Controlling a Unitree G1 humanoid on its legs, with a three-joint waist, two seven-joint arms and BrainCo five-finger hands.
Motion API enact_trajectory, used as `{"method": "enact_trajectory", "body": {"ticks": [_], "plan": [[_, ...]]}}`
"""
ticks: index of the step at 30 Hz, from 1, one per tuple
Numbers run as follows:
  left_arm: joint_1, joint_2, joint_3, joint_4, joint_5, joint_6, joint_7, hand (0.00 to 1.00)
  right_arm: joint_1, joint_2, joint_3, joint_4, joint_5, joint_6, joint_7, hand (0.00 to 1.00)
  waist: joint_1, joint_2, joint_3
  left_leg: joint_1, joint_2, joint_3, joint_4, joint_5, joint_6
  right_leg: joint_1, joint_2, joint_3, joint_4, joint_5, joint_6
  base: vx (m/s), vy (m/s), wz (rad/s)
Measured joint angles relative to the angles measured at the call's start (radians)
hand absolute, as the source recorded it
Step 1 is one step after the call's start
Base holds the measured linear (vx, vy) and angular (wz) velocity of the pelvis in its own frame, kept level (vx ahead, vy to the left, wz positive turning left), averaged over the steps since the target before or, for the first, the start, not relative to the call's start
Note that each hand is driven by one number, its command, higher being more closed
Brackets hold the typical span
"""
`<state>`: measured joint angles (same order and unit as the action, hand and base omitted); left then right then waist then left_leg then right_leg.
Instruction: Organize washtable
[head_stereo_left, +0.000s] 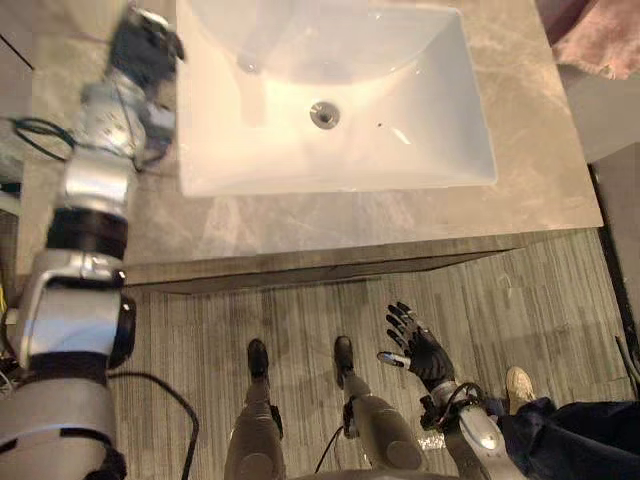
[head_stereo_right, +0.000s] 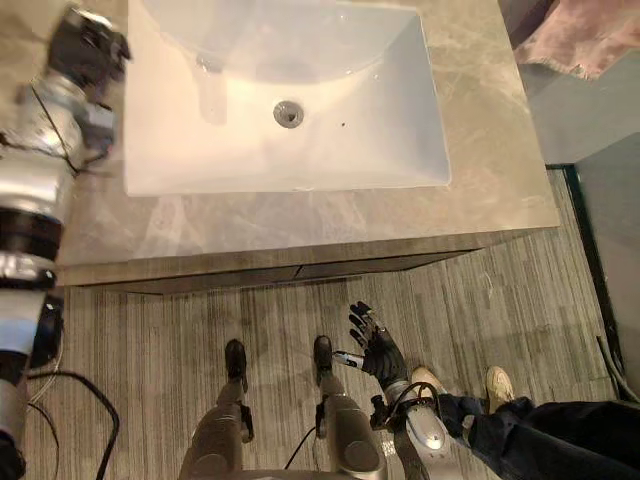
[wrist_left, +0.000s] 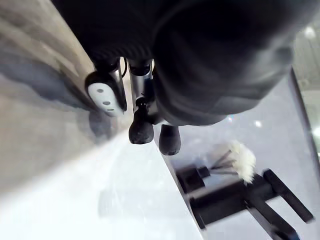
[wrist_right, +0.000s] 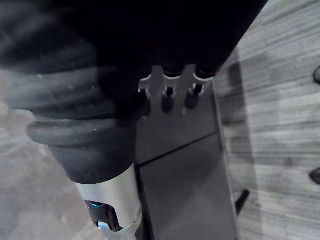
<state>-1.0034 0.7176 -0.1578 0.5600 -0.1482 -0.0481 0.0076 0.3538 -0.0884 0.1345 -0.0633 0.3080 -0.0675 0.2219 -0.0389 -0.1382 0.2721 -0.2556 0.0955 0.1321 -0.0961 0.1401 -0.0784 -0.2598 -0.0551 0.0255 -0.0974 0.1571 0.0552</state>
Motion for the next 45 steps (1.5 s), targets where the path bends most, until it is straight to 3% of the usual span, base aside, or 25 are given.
{"method": "enact_trajectory", "body": {"ticks": [4,5,8,11,16,19,22,25,26,30,32,38,41,43,45], "plan": [[0.290,-0.093,0.063,-0.223,-0.063,-0.007,-0.007,1.00,-0.013,0.000,-0.036,0.064,-0.001,0.002,-0.003,0.00,0.006,0.051,-0.026,0.039,-0.012,-0.027,0.000,0.002,0.005,0.056,-0.012,-0.038,0.000,-0.029,0.003,0.02,0.000,0.26],[0.440,-0.147,0.102,-0.328,-0.098,-0.009,-0.009,1.00,-0.013,0.002,-0.074,0.103,-0.005,0.002,-0.008,0.00,0.019,0.081,-0.045,0.063,-0.015,-0.041,0.000,-0.004,0.006,0.088,-0.015,-0.054,0.000,-0.042,0.005,0.05,0.017,0.33],[0.740,-0.264,0.203,-0.523,-0.152,-0.017,-0.022,1.00,-0.009,0.005,-0.180,0.170,-0.022,0.003,-0.035,0.00,0.055,0.137,-0.102,0.099,-0.020,-0.054,-0.002,-0.012,0.006,0.135,-0.017,-0.081,0.000,-0.063,0.008,0.06,0.010,0.30],[0.973,-0.365,0.310,-0.652,-0.198,-0.029,-0.030,1.00,-0.013,0.010,-0.288,0.218,-0.044,0.002,-0.069,0.00,0.071,0.176,-0.143,0.135,-0.027,-0.080,-0.002,-0.014,0.009,0.180,-0.021,-0.113,0.013,-0.085,0.011,0.04,0.010,0.30],[1.220,-0.507,0.432,-0.747,-0.274,-0.056,-0.037,1.00,0.019,0.068,-0.410,0.313,-0.044,0.001,-0.100,0.00,0.107,0.181,-0.212,0.177,-0.027,-0.105,-0.007,-0.025,0.005,0.225,-0.029,-0.146,0.028,-0.125,0.008,-0.02,0.011,0.22],[1.319,-0.610,0.508,-0.742,-0.343,-0.077,-0.049,1.00,0.040,0.093,-0.471,0.362,-0.041,-0.002,-0.118,0.00,0.110,0.181,-0.240,0.184,-0.031,-0.125,-0.007,-0.028,0.008,0.247,-0.034,-0.173,0.028,-0.127,0.010,-0.03,0.019,0.23],[1.379,-0.703,0.583,-0.637,-0.376,-0.093,-0.047,1.00,0.057,0.108,-0.524,0.455,-0.006,-0.005,-0.127,0.00,0.110,0.180,-0.249,0.202,-0.036,-0.132,-0.007,-0.029,0.009,0.278,-0.036,-0.197,0.026,-0.130,0.014,-0.04,0.008,0.25],[1.400,-0.725,0.569,-0.474,-0.389,-0.093,-0.047,1.00,0.072,0.108,-0.525,0.560,0.013,-0.004,-0.132,0.00,0.110,0.181,-0.254,0.205,-0.041,-0.151,-0.007,-0.029,0.009,0.293,-0.038,-0.221,0.030,-0.135,0.018,-0.04,-0.003,0.28],[1.398,-0.727,0.545,-0.377,-0.390,-0.092,-0.050,0.00,0.069,0.107,-0.523,0.609,0.012,-0.004,-0.131,0.00,0.110,0.181,-0.254,0.204,-0.043,-0.156,-0.007,-0.029,0.009,0.295,-0.039,-0.226,0.031,-0.135,0.018,-0.04,0.003,0.20],[1.372,-0.723,0.435,0.002,-0.359,-0.080,-0.080,0.00,0.061,0.090,-0.516,0.765,-0.057,-0.003,-0.134,0.00,0.106,0.180,-0.254,0.204,-0.048,-0.159,-0.007,-0.029,0.009,0.293,-0.049,-0.240,0.050,-0.143,0.026,-0.02,0.009,0.11],[1.328,-0.725,0.382,0.285,-0.253,-0.063,-0.096,0.00,0.035,0.065,-0.511,0.899,-0.145,-0.003,-0.138,0.00,0.100,0.177,-0.252,0.218,-0.049,-0.158,-0.007,-0.029,0.009,0.291,-0.054,-0.237,0.082,-0.162,0.030,0.00,0.000,0.00],[1.274,-0.697,0.424,0.471,-0.129,-0.055,-0.065,0.00,-0.032,0.054,-0.508,1.017,-0.160,-0.005,-0.141,0.00,0.082,0.171,-0.250,0.232,-0.042,-0.124,-0.007,-0.029,0.009,0.270,-0.052,-0.185,0.115,-0.177,0.032,0.00,0.000,-0.19],[1.249,-0.686,0.443,0.531,-0.030,-0.038,-0.026,0.00,-0.054,0.042,-0.488,1.031,-0.141,-0.003,-0.153,0.00,0.081,0.165,-0.244,0.232,-0.026,-0.019,-0.006,-0.034,0.017,0.203,-0.031,-0.073,0.132,-0.177,0.032,0.00,0.010,-1.10],[1.217,-0.666,0.441,0.551,0.054,-0.009,-0.005,0.00,-0.081,0.042,-0.476,1.045,-0.099,-0.003,-0.157,0.00,0.073,0.147,-0.223,0.221,-0.007,0.111,-0.006,-0.040,0.022,0.121,-0.005,0.048,0.139,-0.177,0.032,-0.03,0.013,-1.81],[1.186,-0.643,0.423,0.551,0.103,-0.004,-0.002,0.00,-0.119,0.047,-0.469,1.060,-0.091,0.000,-0.158,0.00,0.045,0.123,-0.195,0.199,0.006,0.217,-0.006,-0.042,0.023,0.059,0.018,0.144,0.118,-0.175,0.035,-0.06,0.014,-1.81]]}}
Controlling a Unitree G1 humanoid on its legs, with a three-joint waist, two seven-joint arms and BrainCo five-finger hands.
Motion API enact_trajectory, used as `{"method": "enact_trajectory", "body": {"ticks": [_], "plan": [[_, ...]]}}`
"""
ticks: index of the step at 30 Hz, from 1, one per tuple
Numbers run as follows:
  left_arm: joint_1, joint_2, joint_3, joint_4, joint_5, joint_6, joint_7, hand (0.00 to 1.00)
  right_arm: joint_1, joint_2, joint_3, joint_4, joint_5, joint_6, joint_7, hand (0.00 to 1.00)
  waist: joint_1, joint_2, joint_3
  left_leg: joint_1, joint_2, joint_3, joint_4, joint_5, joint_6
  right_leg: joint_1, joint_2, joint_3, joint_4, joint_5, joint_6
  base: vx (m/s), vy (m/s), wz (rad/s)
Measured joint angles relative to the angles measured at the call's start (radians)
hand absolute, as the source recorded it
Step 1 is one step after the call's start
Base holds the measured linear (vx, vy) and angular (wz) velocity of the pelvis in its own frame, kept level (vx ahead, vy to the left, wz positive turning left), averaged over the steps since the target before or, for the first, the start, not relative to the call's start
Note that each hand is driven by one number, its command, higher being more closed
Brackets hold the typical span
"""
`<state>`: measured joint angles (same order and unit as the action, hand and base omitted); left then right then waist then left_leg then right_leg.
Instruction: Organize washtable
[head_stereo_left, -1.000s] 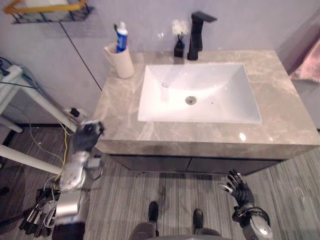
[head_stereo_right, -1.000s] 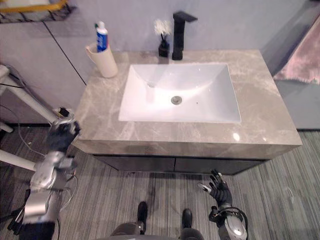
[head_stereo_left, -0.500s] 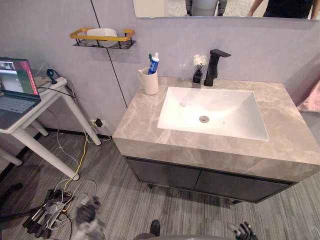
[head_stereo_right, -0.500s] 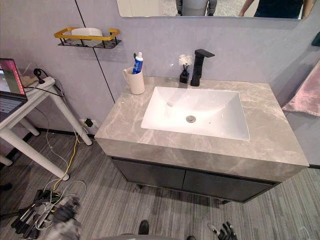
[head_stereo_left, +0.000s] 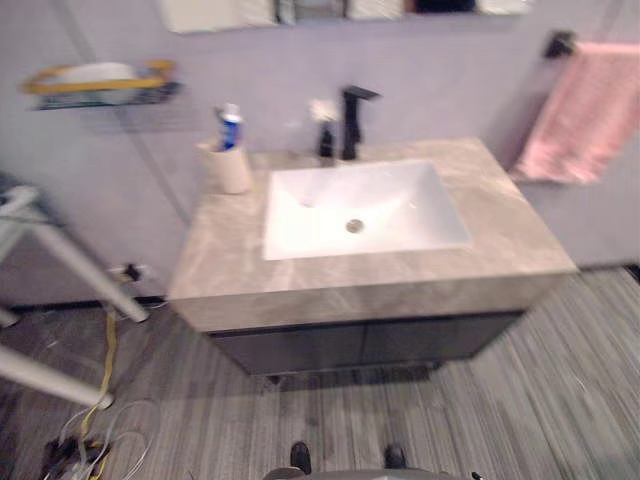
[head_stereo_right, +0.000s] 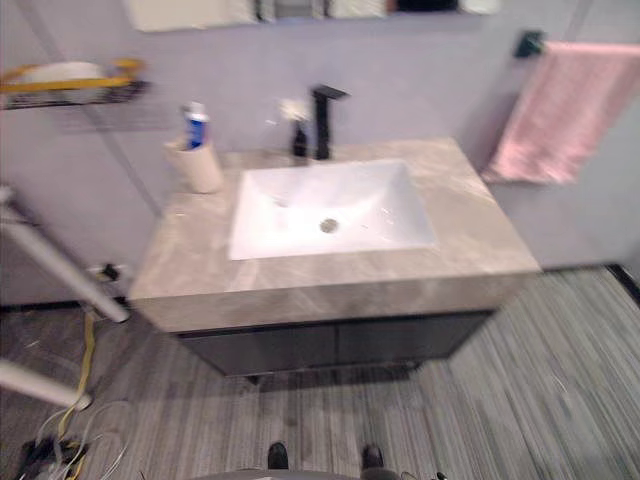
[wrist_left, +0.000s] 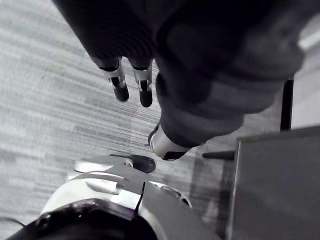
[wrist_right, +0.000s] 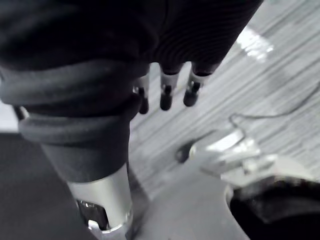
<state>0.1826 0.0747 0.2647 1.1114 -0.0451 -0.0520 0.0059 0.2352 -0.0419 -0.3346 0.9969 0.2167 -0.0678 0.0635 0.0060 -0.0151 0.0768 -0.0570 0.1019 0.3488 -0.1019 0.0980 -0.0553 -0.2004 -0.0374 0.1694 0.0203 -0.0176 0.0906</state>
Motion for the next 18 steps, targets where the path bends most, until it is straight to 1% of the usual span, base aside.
{"method": "enact_trajectory", "body": {"ticks": [1,2,3,4,5,6,7,8,9,10,11,12,13,14,16,18], "plan": [[-0.027,0.022,-0.024,-0.001,0.022,0.000,0.000,0.00,-0.016,0.015,0.002,0.001,0.000,0.002,-0.001,0.00,-0.003,-0.021,0.020,-0.006,0.004,0.079,0.005,-0.007,0.008,-0.025,0.002,0.039,-0.033,0.003,0.003,-0.04,0.011,-1.52],[-0.035,0.029,-0.032,-0.002,0.029,0.000,-0.001,0.00,-0.024,0.013,0.002,0.002,0.000,0.003,-0.003,0.00,-0.003,-0.018,0.027,-0.007,0.020,0.113,0.004,-0.010,0.013,-0.033,0.002,0.032,-0.047,0.001,-0.001,-0.09,-0.041,-1.97],[-0.052,0.034,-0.032,-0.005,0.040,-0.001,0.002,0.00,-0.049,0.007,-0.002,0.013,-0.001,0.006,-0.004,0.00,-0.003,-0.005,0.041,-0.026,0.054,0.200,0.001,-0.013,0.023,-0.111,0.006,-0.067,0.064,-0.007,-0.036,-0.08,-0.063,-1.76],[-0.071,0.033,-0.029,-0.014,0.041,-0.001,0.001,0.00,-0.052,0.000,-0.002,0.018,-0.001,0.006,-0.010,0.00,-0.010,-0.007,0.044,-0.020,0.087,0.250,0.020,-0.012,0.028,-0.176,-0.008,-0.194,0.313,-0.045,-0.080,-0.01,-0.071,-1.56],[-0.079,0.038,-0.028,-0.018,0.039,0.001,0.001,0.00,-0.042,0.001,-0.003,0.031,-0.003,0.004,-0.020,0.00,-0.016,-0.002,0.052,-0.010,0.091,0.279,0.048,-0.017,0.031,-0.165,-0.050,-0.267,0.431,-0.063,-0.083,0.09,-0.022,-0.91],[-0.077,0.040,-0.025,-0.024,0.036,0.001,0.001,0.00,-0.030,0.002,-0.003,0.046,-0.005,0.001,-0.022,0.00,-0.017,-0.013,0.049,0.002,0.088,0.297,0.067,-0.026,0.021,-0.136,-0.088,-0.306,0.464,-0.043,-0.089,0.16,-0.035,-1.15],[-0.076,0.033,0.000,-0.045,0.014,-0.001,0.000,0.00,-0.035,0.009,0.001,0.068,-0.008,0.001,-0.039,0.00,0.006,-0.047,0.042,0.023,0.080,0.366,0.134,-0.081,0.009,-0.096,-0.093,-0.342,0.409,-0.061,-0.074,0.07,-0.068,-1.41],[-0.078,0.021,0.014,-0.045,0.006,-0.001,0.000,0.00,-0.038,-0.001,0.007,0.069,-0.015,-0.003,-0.039,0.00,0.015,-0.038,0.040,0.022,0.085,0.391,0.142,-0.099,0.007,-0.082,-0.085,-0.345,0.357,-0.055,-0.075,0.05,-0.089,-1.74],[-0.079,0.005,0.015,-0.045,-0.043,-0.001,-0.005,0.00,-0.053,-0.015,0.027,0.072,-0.029,-0.007,-0.038,0.00,0.009,-0.017,0.031,0.029,0.097,0.428,0.136,-0.110,-0.003,-0.029,-0.075,-0.345,0.217,-0.051,-0.072,0.01,-0.071,-1.19],[-0.095,-0.017,0.015,-0.046,-0.078,-0.005,-0.006,0.00,-0.081,-0.028,0.023,0.083,-0.029,-0.002,-0.044,0.00,0.005,-0.006,0.045,0.041,0.102,0.465,0.142,-0.113,-0.008,-0.037,-0.104,-0.387,0.251,-0.099,-0.088,0.02,0.007,-0.90],[-0.105,-0.041,0.010,-0.051,-0.114,-0.009,-0.008,0.00,-0.069,-0.034,0.026,0.088,-0.041,0.000,-0.041,0.00,0.004,-0.019,0.062,0.074,0.094,0.480,0.169,-0.125,-0.022,-0.018,-0.119,-0.437,0.252,-0.092,-0.061,0.02,-0.011,-0.58],[-0.106,-0.040,0.013,-0.057,-0.129,-0.011,-0.011,0.00,-0.066,-0.034,0.027,0.097,-0.056,0.004,-0.041,0.00,0.008,-0.008,0.061,0.089,0.117,0.481,0.190,-0.128,-0.027,0.018,-0.094,-0.428,0.219,-0.073,-0.071,0.01,-0.026,-0.36],[-0.104,-0.044,0.012,-0.057,-0.140,-0.009,-0.016,0.00,-0.060,-0.032,0.037,0.096,-0.076,0.005,-0.041,0.00,0.008,0.000,0.056,0.091,0.143,0.484,0.215,-0.142,-0.044,0.045,-0.076,-0.418,0.183,-0.064,-0.071,0.03,-0.071,-0.45],[-0.102,-0.051,0.009,-0.063,-0.142,-0.011,-0.020,0.00,-0.070,-0.034,0.050,0.092,-0.103,0.006,-0.039,0.00,0.010,-0.004,0.056,0.103,0.176,0.506,0.250,-0.158,-0.054,0.059,-0.051,-0.401,0.167,-0.056,-0.081,0.02,-0.037,-0.37],[-0.103,-0.048,0.002,-0.063,-0.143,-0.009,-0.025,0.00,-0.073,-0.032,0.065,0.084,-0.109,0.005,-0.039,0.00,0.010,-0.008,0.055,0.110,0.189,0.517,0.256,-0.158,-0.056,0.060,-0.035,-0.386,0.164,-0.052,-0.086,0.03,-0.038,-0.37],[-0.103,-0.045,0.002,-0.063,-0.144,-0.008,-0.027,0.00,-0.072,-0.026,0.053,0.084,-0.107,0.004,-0.038,0.00,0.007,-0.007,0.055,0.131,0.193,0.528,0.252,-0.156,-0.060,0.068,-0.027,-0.379,0.158,-0.051,-0.089,0.03,-0.016,-0.21]]}}
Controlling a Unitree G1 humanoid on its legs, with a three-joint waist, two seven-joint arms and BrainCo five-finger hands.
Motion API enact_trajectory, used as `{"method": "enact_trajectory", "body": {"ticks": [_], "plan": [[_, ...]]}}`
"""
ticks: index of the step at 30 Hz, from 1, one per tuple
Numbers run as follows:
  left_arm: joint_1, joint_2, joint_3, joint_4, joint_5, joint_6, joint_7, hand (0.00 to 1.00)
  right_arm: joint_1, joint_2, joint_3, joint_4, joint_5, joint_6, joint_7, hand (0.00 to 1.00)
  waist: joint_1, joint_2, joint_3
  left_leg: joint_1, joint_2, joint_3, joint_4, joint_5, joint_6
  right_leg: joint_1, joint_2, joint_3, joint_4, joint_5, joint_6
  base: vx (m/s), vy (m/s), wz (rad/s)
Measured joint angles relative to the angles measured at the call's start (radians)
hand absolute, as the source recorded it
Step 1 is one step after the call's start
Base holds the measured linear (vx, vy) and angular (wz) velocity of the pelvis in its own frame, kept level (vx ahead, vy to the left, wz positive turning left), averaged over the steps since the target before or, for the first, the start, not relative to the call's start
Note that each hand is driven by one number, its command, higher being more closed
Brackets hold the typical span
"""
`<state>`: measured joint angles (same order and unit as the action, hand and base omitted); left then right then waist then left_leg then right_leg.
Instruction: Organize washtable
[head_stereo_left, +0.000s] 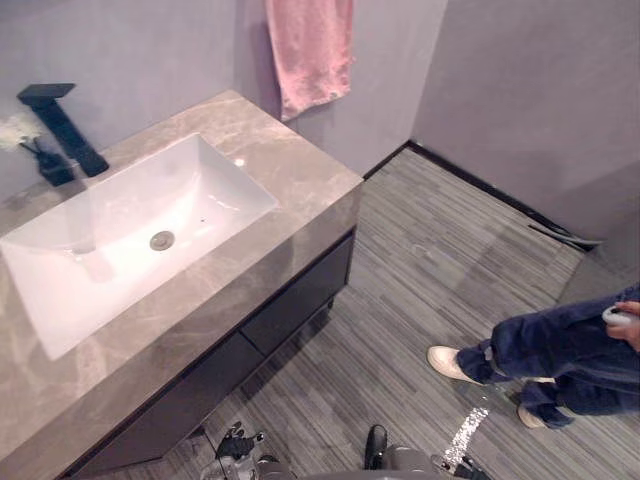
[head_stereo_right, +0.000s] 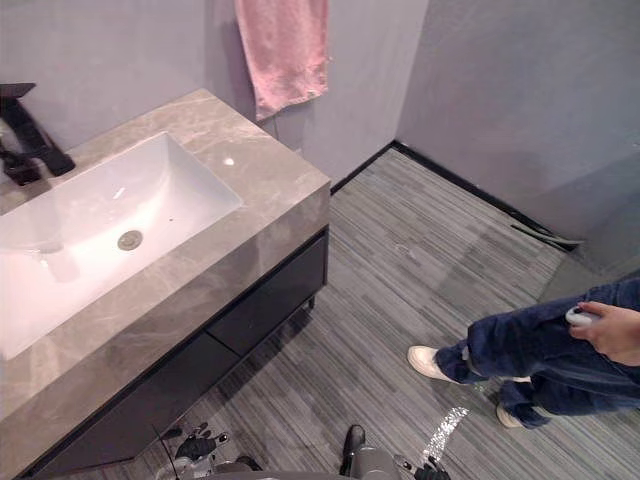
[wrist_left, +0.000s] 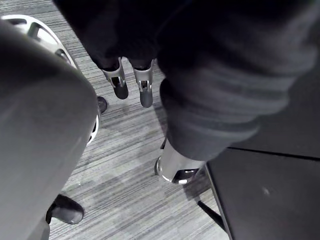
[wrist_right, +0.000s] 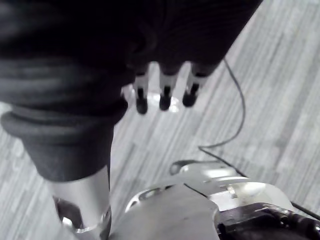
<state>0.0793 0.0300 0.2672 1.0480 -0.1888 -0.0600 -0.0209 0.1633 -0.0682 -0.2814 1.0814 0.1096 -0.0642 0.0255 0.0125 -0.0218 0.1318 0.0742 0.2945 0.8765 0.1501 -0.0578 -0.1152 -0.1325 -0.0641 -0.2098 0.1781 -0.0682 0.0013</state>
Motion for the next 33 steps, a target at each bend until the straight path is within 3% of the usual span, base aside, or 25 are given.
{"method": "enact_trajectory", "body": {"ticks": [8,10,12,13,15,16,17,18,19,21,22,23,25,26,30,33], "plan": [[-0.003,0.002,0.000,0.002,-0.035,0.008,-0.001,0.00,0.003,0.023,-0.103,0.012,0.003,0.006,0.000,0.00,-0.005,-0.004,0.010,0.071,-0.034,0.011,-0.009,0.000,-0.001,0.034,-0.008,0.061,0.002,0.001,0.007,-0.03,0.056,-0.19],[-0.002,0.005,0.002,0.002,-0.037,0.011,-0.003,0.00,0.002,0.025,-0.103,0.013,0.007,0.005,0.000,0.00,0.001,-0.010,0.018,0.077,-0.033,-0.012,0.045,-0.015,0.001,0.003,-0.006,0.126,0.043,-0.007,0.009,-0.09,0.070,-0.68],[0.000,0.010,0.012,0.001,-0.056,0.009,-0.004,0.00,-0.001,0.028,-0.101,0.012,0.008,0.003,0.000,0.00,0.002,-0.019,0.031,0.035,-0.026,-0.187,0.160,-0.033,0.037,-0.017,-0.003,0.192,0.075,-0.012,0.009,-0.10,0.046,-1.16],[0.007,-0.007,0.022,-0.002,-0.086,0.004,-0.002,0.00,-0.007,0.014,-0.101,0.015,0.007,0.003,0.000,0.00,0.007,-0.009,0.044,-0.011,-0.082,-0.480,0.212,-0.139,0.050,-0.033,0.017,0.289,0.080,-0.023,0.017,-0.15,0.125,-1.60],[0.014,-0.024,0.056,-0.011,-0.109,0.005,-0.001,0.00,-0.025,-0.014,-0.102,0.024,0.007,0.004,0.000,0.00,0.008,0.021,0.049,-0.034,-0.157,-0.676,0.216,-0.206,0.064,-0.045,0.078,0.423,0.075,-0.017,0.025,-0.19,0.204,-2.07],[0.022,-0.030,0.059,-0.029,-0.134,0.004,0.001,0.00,-0.048,-0.039,-0.097,0.029,0.007,0.003,-0.001,0.00,0.012,0.030,0.052,-0.050,-0.197,-0.747,0.193,-0.243,0.099,-0.065,0.140,0.543,0.050,-0.016,0.024,-0.19,0.203,-2.41],[0.022,-0.033,0.059,-0.035,-0.137,0.004,0.002,0.00,-0.057,-0.044,-0.094,0.032,0.007,0.003,-0.001,0.00,0.013,0.032,0.052,-0.051,-0.203,-0.760,0.167,-0.261,0.108,-0.065,0.162,0.581,0.016,-0.016,0.023,-0.19,0.205,-2.79],[0.022,-0.045,0.060,-0.039,-0.151,0.004,0.004,0.00,-0.069,-0.049,-0.082,0.033,0.007,0.002,-0.003,0.00,0.037,0.050,0.038,-0.051,-0.193,-0.735,0.134,-0.285,0.107,-0.066,0.185,0.602,-0.045,0.001,0.007,-0.09,0.184,-2.61],[0.012,-0.040,0.069,-0.038,-0.154,0.004,0.009,0.00,-0.084,-0.049,-0.059,0.036,0.006,0.003,-0.005,0.00,0.057,0.041,0.036,-0.052,-0.166,-0.632,0.121,-0.287,0.107,-0.116,0.206,0.547,0.029,0.010,0.008,-0.04,0.167,-2.79],[0.002,-0.016,0.071,-0.036,-0.154,0.004,0.022,0.00,-0.065,-0.046,-0.055,0.046,0.003,0.007,-0.007,0.00,0.051,-0.006,0.018,-0.010,-0.180,-0.517,0.096,-0.277,0.100,-0.049,0.206,0.568,-0.016,0.119,0.013,0.06,0.124,-2.17],[0.009,-0.004,0.084,-0.029,-0.154,0.002,0.025,0.00,-0.061,-0.044,-0.062,0.054,-0.002,0.006,-0.008,0.00,0.061,-0.018,0.006,0.021,-0.192,-0.442,0.095,-0.285,0.095,-0.008,0.201,0.624,-0.120,0.158,0.040,0.09,0.105,-2.11],[0.011,0.011,0.088,-0.017,-0.151,0.002,0.025,0.00,-0.059,-0.033,-0.063,0.051,-0.007,0.001,-0.012,0.00,0.045,-0.020,-0.005,0.032,-0.195,-0.425,0.093,-0.281,0.090,-0.004,0.203,0.675,-0.157,0.196,0.043,0.08,0.096,-2.05],[0.000,0.010,0.090,-0.016,-0.143,-0.003,0.023,0.00,-0.047,-0.021,-0.076,0.052,-0.031,0.004,-0.023,0.00,0.021,-0.009,-0.016,0.041,-0.215,-0.398,0.093,-0.281,0.091,-0.015,0.205,0.718,-0.185,0.228,0.051,0.04,0.090,-1.38],[-0.005,0.010,0.089,-0.016,-0.142,-0.003,0.023,0.00,-0.042,-0.019,-0.077,0.052,-0.033,0.004,-0.024,0.00,0.021,-0.011,-0.019,0.041,-0.218,-0.394,0.092,-0.281,0.091,-0.017,0.205,0.722,-0.190,0.231,0.054,0.03,0.092,-1.24],[-0.025,-0.007,0.092,-0.017,-0.092,-0.005,0.022,0.00,-0.020,-0.019,-0.064,0.073,-0.062,0.008,-0.021,0.00,0.022,0.024,-0.039,0.021,-0.262,-0.333,0.090,-0.282,0.093,-0.064,0.200,0.773,-0.223,0.271,0.070,0.00,0.084,-0.97],[-0.025,-0.009,0.097,-0.017,-0.061,-0.005,0.022,0.00,-0.025,-0.017,-0.062,0.073,-0.081,0.006,-0.020,0.00,0.024,0.018,-0.042,0.027,-0.278,-0.295,0.088,-0.284,0.096,-0.065,0.203,0.795,-0.252,0.306,0.075,0.01,0.081,-0.67]]}}
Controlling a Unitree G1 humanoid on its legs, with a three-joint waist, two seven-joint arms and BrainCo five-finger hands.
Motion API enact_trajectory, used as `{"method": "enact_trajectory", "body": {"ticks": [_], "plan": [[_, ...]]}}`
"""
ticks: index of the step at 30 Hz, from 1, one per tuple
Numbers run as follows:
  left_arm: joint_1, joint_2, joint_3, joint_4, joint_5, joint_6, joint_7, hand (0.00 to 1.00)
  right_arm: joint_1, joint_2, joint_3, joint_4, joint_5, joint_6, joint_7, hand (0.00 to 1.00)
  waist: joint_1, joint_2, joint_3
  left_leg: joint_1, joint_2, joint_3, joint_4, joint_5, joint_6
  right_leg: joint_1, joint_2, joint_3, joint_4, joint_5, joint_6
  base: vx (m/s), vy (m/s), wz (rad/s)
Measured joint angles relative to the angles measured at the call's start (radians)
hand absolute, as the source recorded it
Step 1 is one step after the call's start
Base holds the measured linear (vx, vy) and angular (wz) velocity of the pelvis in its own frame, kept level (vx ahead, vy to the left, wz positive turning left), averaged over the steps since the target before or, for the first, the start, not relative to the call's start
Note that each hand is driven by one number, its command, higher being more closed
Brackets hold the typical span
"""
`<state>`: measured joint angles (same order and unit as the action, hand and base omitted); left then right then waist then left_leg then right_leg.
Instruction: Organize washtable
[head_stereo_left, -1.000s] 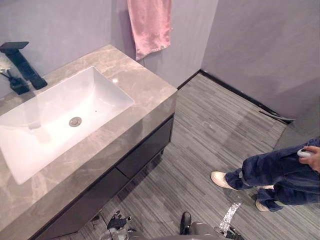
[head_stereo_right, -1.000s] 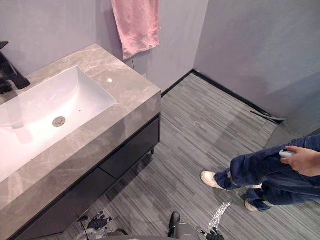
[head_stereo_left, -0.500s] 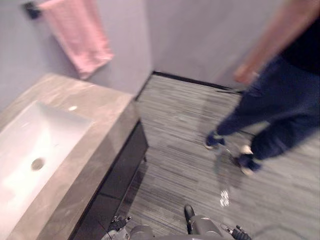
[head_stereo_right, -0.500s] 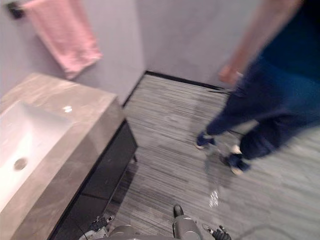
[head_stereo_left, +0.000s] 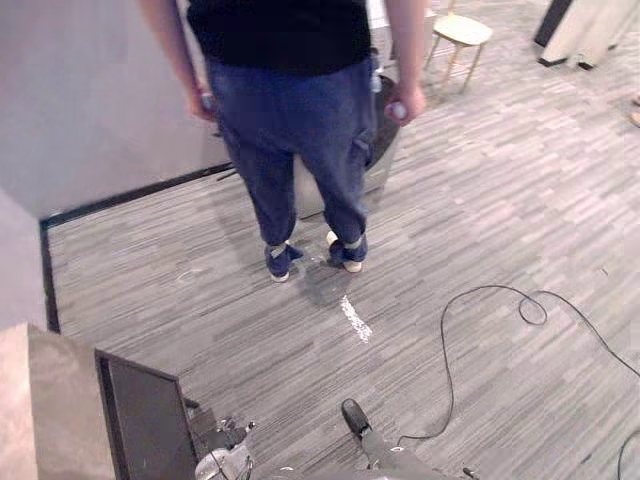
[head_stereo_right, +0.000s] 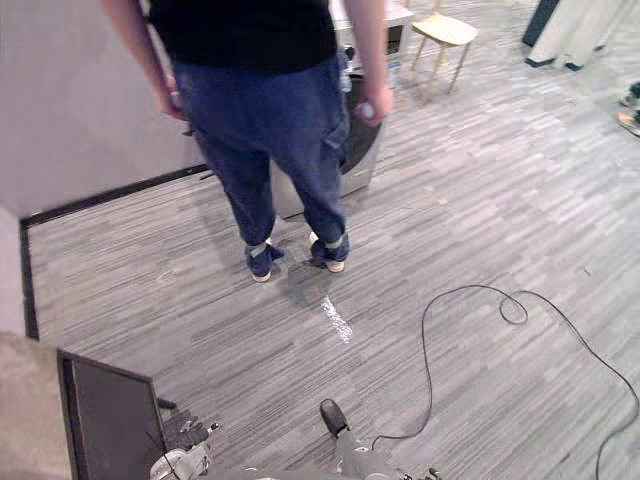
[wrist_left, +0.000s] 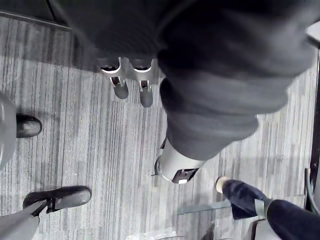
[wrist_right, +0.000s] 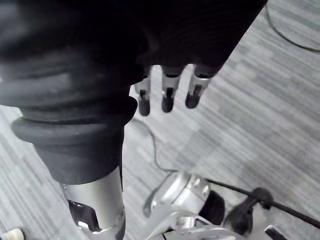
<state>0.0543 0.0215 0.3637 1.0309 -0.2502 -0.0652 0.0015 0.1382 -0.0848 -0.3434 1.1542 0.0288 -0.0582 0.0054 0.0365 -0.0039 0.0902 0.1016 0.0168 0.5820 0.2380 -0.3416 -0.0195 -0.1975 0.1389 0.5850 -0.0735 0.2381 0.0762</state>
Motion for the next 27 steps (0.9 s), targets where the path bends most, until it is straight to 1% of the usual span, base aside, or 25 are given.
{"method": "enact_trajectory", "body": {"ticks": [3,5,6,7,8,9,10,11,12,13,14,15,16,17,18,19,20,21,22,23,24,25,27], "plan": [[-0.001,-0.008,0.001,0.000,0.008,0.000,0.003,0.00,-0.020,-0.001,-0.001,-0.001,0.000,-0.002,0.001,0.00,0.002,-0.004,0.000,0.004,-0.005,0.050,0.000,-0.029,0.041,-0.022,0.023,0.050,-0.001,0.021,0.016,0.01,0.062,-0.66],[0.000,-0.009,0.002,0.000,0.008,0.001,0.005,0.00,-0.040,0.001,0.000,-0.003,0.000,-0.004,0.000,0.00,0.002,-0.014,0.007,-0.002,-0.018,0.095,0.004,-0.047,0.050,-0.040,0.042,0.095,0.001,0.038,0.030,-0.03,0.042,-0.90],[0.000,-0.011,0.001,-0.001,0.008,0.001,0.007,0.00,-0.044,0.003,0.002,-0.019,0.001,-0.008,0.000,0.00,-0.002,-0.016,0.009,-0.013,-0.016,0.126,0.024,-0.077,0.060,-0.056,0.059,0.129,0.004,0.048,0.041,-0.07,0.024,-0.99],[0.006,-0.009,0.001,-0.002,0.008,0.001,0.008,0.00,-0.044,0.008,0.003,-0.033,0.002,-0.011,0.000,0.00,-0.004,-0.026,0.015,-0.021,-0.016,0.158,0.038,-0.097,0.066,-0.070,0.070,0.156,0.003,0.052,0.047,-0.10,-0.014,-1.73],[0.000,-0.007,0.015,-0.003,0.031,0.002,0.007,0.00,-0.067,0.017,0.001,-0.047,0.002,-0.012,0.000,0.00,-0.014,-0.039,0.043,-0.027,-0.002,0.259,0.036,-0.100,0.069,-0.109,0.066,0.036,0.007,-0.035,-0.036,-0.17,-0.044,-2.25],[0.011,-0.021,0.044,-0.005,0.056,0.005,0.006,0.00,-0.077,0.016,0.002,-0.044,0.002,-0.013,-0.001,0.00,-0.020,-0.005,0.061,-0.020,0.037,0.352,0.027,-0.097,0.073,-0.155,0.069,-0.218,0.063,-0.071,-0.084,-0.14,-0.053,-2.23],[0.017,-0.030,0.060,-0.006,0.069,0.006,0.005,0.00,-0.076,0.007,0.003,-0.042,0.001,-0.012,0.001,0.00,-0.021,-0.003,0.056,-0.017,0.055,0.389,0.028,-0.096,0.072,-0.181,0.067,-0.343,0.128,-0.080,-0.096,-0.08,-0.005,-1.94],[0.028,-0.044,0.084,-0.007,0.079,0.007,0.002,0.00,-0.067,-0.005,0.003,-0.039,-0.003,-0.010,-0.001,0.00,-0.025,0.029,0.057,-0.010,0.083,0.449,0.039,-0.093,0.065,-0.204,0.063,-0.519,0.230,-0.105,-0.116,0.05,0.049,-1.69],[0.042,-0.055,0.103,-0.014,0.094,0.010,-0.001,0.00,-0.051,-0.004,0.008,-0.039,-0.005,-0.010,-0.001,0.00,-0.027,0.018,0.055,-0.012,0.098,0.483,0.110,-0.092,0.065,-0.208,0.023,-0.640,0.377,-0.165,-0.206,0.11,0.050,-1.63],[0.055,-0.052,0.104,-0.019,0.096,0.011,-0.001,0.00,-0.040,-0.001,0.013,-0.038,-0.007,-0.010,-0.001,0.00,-0.028,-0.008,0.049,-0.014,0.105,0.484,0.178,-0.093,0.065,-0.192,-0.004,-0.680,0.404,-0.178,-0.241,0.12,0.028,-1.62],[0.059,-0.046,0.125,-0.043,0.095,0.010,-0.001,0.00,-0.041,0.002,0.031,-0.037,-0.016,-0.009,-0.001,0.00,-0.024,-0.029,0.057,-0.040,0.142,0.467,0.328,-0.076,0.098,-0.164,0.000,-0.674,0.360,-0.155,-0.273,0.11,-0.023,-1.87],[0.051,-0.031,0.142,-0.037,0.106,0.008,-0.001,0.00,-0.068,0.018,0.050,-0.020,-0.028,-0.013,0.003,0.00,-0.009,-0.063,0.072,-0.115,0.153,0.361,0.361,-0.102,0.090,-0.103,0.003,-0.565,0.216,-0.047,-0.239,0.04,-0.030,-2.50],[0.051,-0.027,0.143,-0.038,0.107,0.004,-0.002,0.00,-0.102,0.015,0.042,-0.011,-0.036,-0.009,0.012,0.00,0.001,-0.037,0.086,-0.113,0.172,0.320,0.149,-0.030,0.091,-0.060,0.014,-0.596,0.144,-0.049,-0.279,0.03,-0.033,-2.25],[0.046,-0.030,0.140,-0.039,0.107,0.003,-0.001,0.00,-0.102,0.010,0.040,-0.012,-0.037,-0.009,0.017,0.00,0.002,-0.052,0.090,-0.093,0.165,0.355,0.157,-0.022,0.069,-0.059,-0.017,-0.670,0.206,-0.138,-0.275,0.10,0.003,-1.98],[0.045,-0.043,0.119,-0.038,0.107,0.005,0.000,0.00,-0.109,-0.003,0.038,-0.019,-0.037,-0.009,0.019,0.00,0.003,-0.024,0.094,-0.067,0.170,0.416,0.135,-0.018,0.064,-0.069,-0.044,-0.723,0.290,-0.233,-0.216,0.21,0.079,-1.69],[0.044,-0.050,0.099,-0.036,0.105,0.005,-0.004,0.00,-0.101,-0.012,0.039,-0.027,-0.035,-0.011,0.021,0.00,0.003,0.002,0.096,-0.048,0.175,0.472,0.111,-0.008,0.056,-0.048,-0.077,-0.717,0.295,-0.254,-0.178,0.20,0.094,-1.51],[0.043,-0.052,0.098,-0.032,0.104,0.004,-0.004,0.00,-0.094,-0.010,0.038,-0.035,-0.034,-0.011,0.020,0.00,0.002,0.003,0.096,-0.041,0.175,0.489,0.106,-0.005,0.052,-0.030,-0.092,-0.714,0.278,-0.246,-0.167,0.13,0.081,-1.09],[0.042,-0.051,0.095,-0.029,0.104,0.004,-0.004,0.00,-0.083,-0.006,0.037,-0.041,-0.027,-0.012,0.019,0.00,-0.002,0.001,0.096,-0.028,0.174,0.506,0.102,-0.003,0.048,0.002,-0.115,-0.710,0.243,-0.229,-0.109,0.07,0.018,-0.69],[0.043,-0.047,0.077,-0.022,0.083,0.002,-0.001,0.00,-0.066,0.002,0.034,-0.042,-0.025,-0.013,0.020,0.00,-0.016,-0.005,0.094,-0.011,0.170,0.516,0.082,0.015,0.031,0.029,-0.116,-0.707,0.197,-0.202,-0.094,0.06,0.009,-0.46],[0.043,-0.047,0.075,-0.020,0.081,0.001,-0.001,0.00,-0.062,0.004,0.030,-0.042,-0.024,-0.013,0.020,0.00,-0.023,-0.005,0.094,-0.009,0.168,0.514,0.077,0.019,0.030,0.033,-0.115,-0.707,0.192,-0.200,-0.096,0.07,-0.015,-0.24],[0.043,-0.047,0.064,-0.019,0.064,0.001,-0.001,0.00,-0.048,0.020,0.009,-0.041,-0.019,-0.013,0.019,0.00,-0.029,-0.005,0.094,0.003,0.158,0.508,0.057,0.033,0.018,0.042,-0.112,-0.702,0.182,-0.198,-0.099,0.04,-0.063,-0.08],[0.043,-0.047,0.059,-0.018,0.064,0.000,-0.001,0.00,-0.037,0.023,-0.004,-0.041,-0.016,-0.013,0.019,0.00,-0.028,-0.002,0.092,0.006,0.151,0.489,0.037,0.042,0.010,0.047,-0.106,-0.696,0.172,-0.197,-0.101,0.05,-0.078,-0.12],[0.042,-0.047,0.056,-0.018,0.065,0.001,0.000,0.00,-0.026,0.029,-0.022,-0.041,0.001,-0.013,0.019,0.00,-0.031,0.000,0.089,0.008,0.140,0.487,0.007,0.061,0.001,0.057,-0.103,-0.691,0.151,-0.195,-0.104,0.04,-0.068,-0.09]]}}
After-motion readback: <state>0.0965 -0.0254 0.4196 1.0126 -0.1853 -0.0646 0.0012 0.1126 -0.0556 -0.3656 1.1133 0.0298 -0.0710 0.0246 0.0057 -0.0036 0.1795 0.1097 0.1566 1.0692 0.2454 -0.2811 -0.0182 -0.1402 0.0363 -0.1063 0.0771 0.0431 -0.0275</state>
